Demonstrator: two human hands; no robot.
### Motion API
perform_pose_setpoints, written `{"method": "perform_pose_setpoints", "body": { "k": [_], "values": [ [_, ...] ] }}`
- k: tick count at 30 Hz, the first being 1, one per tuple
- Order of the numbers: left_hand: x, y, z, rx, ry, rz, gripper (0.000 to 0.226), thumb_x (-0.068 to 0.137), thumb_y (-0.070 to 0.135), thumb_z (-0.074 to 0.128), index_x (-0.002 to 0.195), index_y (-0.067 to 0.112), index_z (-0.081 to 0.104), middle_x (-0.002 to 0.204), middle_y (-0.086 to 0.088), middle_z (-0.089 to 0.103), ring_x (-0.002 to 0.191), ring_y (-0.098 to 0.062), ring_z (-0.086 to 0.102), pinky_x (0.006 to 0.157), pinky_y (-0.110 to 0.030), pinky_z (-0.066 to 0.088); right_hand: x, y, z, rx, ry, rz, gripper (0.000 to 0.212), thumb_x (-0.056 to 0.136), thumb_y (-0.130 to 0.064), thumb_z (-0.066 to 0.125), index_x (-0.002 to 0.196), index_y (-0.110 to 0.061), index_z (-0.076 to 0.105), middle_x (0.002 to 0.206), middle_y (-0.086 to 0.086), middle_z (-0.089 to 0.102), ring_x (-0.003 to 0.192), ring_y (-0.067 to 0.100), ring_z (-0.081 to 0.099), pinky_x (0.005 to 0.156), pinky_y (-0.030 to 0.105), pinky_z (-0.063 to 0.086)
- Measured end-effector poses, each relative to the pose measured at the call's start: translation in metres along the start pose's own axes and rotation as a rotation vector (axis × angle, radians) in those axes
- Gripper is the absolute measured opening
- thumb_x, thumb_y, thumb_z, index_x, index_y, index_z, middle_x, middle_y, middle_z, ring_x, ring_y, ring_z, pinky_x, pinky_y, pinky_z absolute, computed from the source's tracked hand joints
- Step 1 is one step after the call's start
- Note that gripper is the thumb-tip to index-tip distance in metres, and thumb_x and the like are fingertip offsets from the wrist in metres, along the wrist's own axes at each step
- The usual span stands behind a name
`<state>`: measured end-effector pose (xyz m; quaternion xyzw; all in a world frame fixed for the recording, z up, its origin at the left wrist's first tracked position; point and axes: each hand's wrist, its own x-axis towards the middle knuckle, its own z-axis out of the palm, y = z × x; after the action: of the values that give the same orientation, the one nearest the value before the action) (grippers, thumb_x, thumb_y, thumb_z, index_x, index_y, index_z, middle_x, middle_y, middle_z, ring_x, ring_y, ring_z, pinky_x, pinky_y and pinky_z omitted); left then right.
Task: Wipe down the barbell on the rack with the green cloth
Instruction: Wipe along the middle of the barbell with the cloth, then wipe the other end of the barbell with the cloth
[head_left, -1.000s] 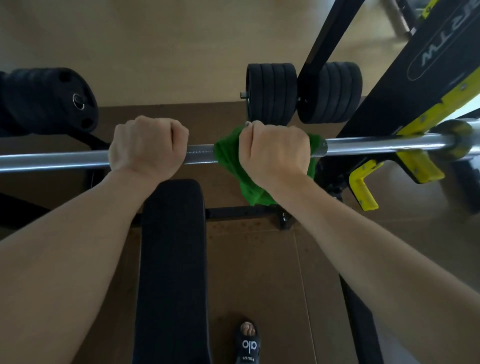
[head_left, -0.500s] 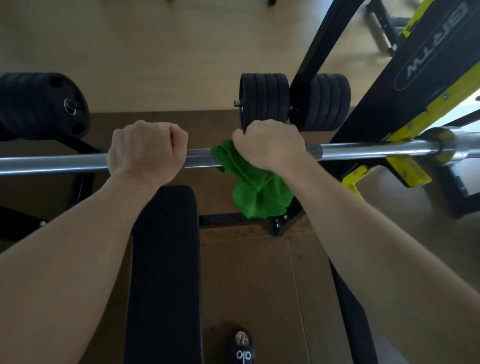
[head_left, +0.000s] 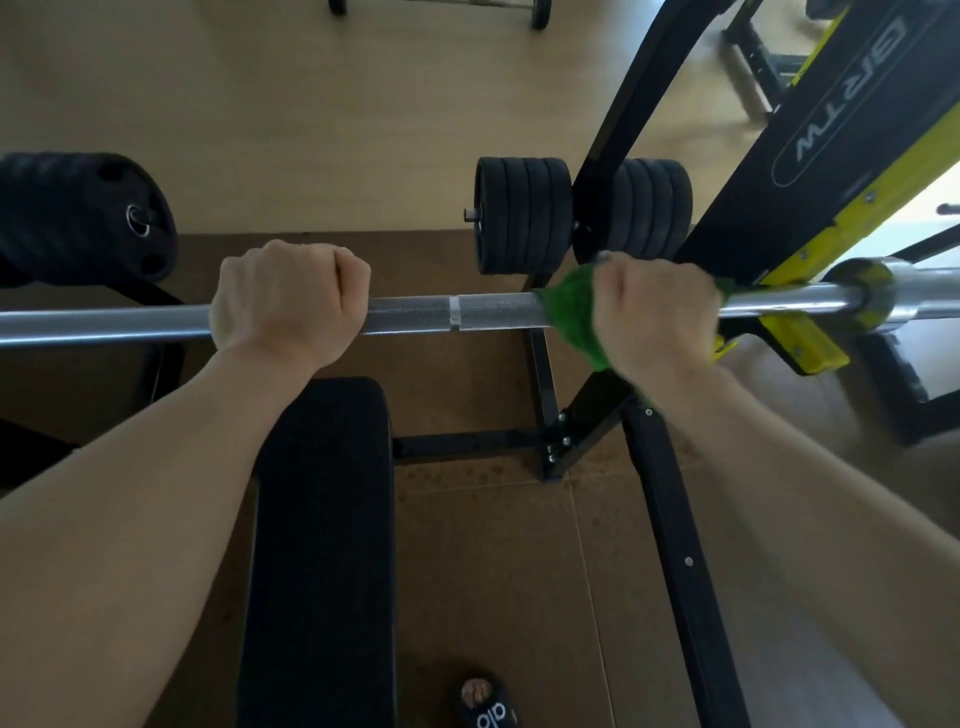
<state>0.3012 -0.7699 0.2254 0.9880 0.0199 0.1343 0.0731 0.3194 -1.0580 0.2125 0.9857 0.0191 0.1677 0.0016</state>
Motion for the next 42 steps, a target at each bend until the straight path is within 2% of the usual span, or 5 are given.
{"method": "perform_pose_setpoints", "body": {
  "k": [10, 21, 27, 32, 42],
  "values": [
    [0.001, 0.003, -0.001, 0.018, -0.004, -0.019, 0.054, 0.101, 0.026, 0.037, 0.052, 0.008, 0.053, 0.045, -0.009, 0.044, 0.040, -0.025, 0.040, 0.055, -0.036, 0.037, -0.007, -0.103, 0.005, 0.166, -0.030, -0.139, 0.051, 0.108, -0.039, 0.021, 0.064, -0.024, 0.041, 0.048, -0.007, 0.040, 0.040, 0.012, 0.032, 0.057, 0.034, 0.026],
    [0.027, 0.096, 0.013, -0.187, -0.081, -0.003, 0.039, 0.105, 0.026, 0.033, 0.086, 0.007, 0.061, 0.079, -0.008, 0.053, 0.070, -0.028, 0.046, 0.066, -0.036, 0.030, 0.003, -0.082, -0.008, 0.150, -0.203, -0.285, 0.037, 0.106, -0.041, 0.031, 0.076, -0.024, 0.045, 0.057, -0.009, 0.043, 0.047, 0.011, 0.038, 0.047, 0.030, 0.023],
    [0.015, 0.103, 0.014, -0.179, -0.078, -0.003, 0.043, 0.106, 0.027, 0.030, 0.076, 0.009, 0.055, 0.062, -0.007, 0.049, 0.053, -0.024, 0.046, 0.051, -0.030, 0.030, 0.005, 0.004, -0.009, 0.013, -0.076, -0.253, 0.037, 0.106, -0.037, 0.040, 0.079, -0.021, 0.061, 0.051, -0.006, 0.048, 0.037, 0.014, 0.037, 0.043, 0.023, 0.023],
    [0.018, 0.156, 0.027, -0.093, -0.113, 0.083, 0.048, 0.106, 0.035, 0.025, 0.076, 0.013, 0.056, 0.061, -0.003, 0.050, 0.049, -0.020, 0.047, 0.045, -0.028, 0.034, 0.008, 0.119, -0.001, 0.020, 0.039, -0.167, 0.042, 0.104, -0.027, 0.032, 0.071, -0.014, 0.054, 0.058, 0.011, 0.062, 0.052, 0.034, 0.060, 0.050, 0.031, 0.030],
    [0.019, 0.179, 0.023, -0.025, -0.146, -0.042, 0.048, 0.104, 0.034, 0.031, 0.070, 0.014, 0.057, 0.057, -0.002, 0.044, 0.047, -0.020, 0.038, 0.056, -0.034, 0.037, -0.014, 0.058, 0.006, 0.285, 0.077, -0.084, 0.042, 0.106, -0.034, 0.028, 0.089, -0.018, 0.064, 0.082, 0.000, 0.066, 0.080, 0.026, 0.058, 0.082, 0.042, 0.040]
  ]
}}
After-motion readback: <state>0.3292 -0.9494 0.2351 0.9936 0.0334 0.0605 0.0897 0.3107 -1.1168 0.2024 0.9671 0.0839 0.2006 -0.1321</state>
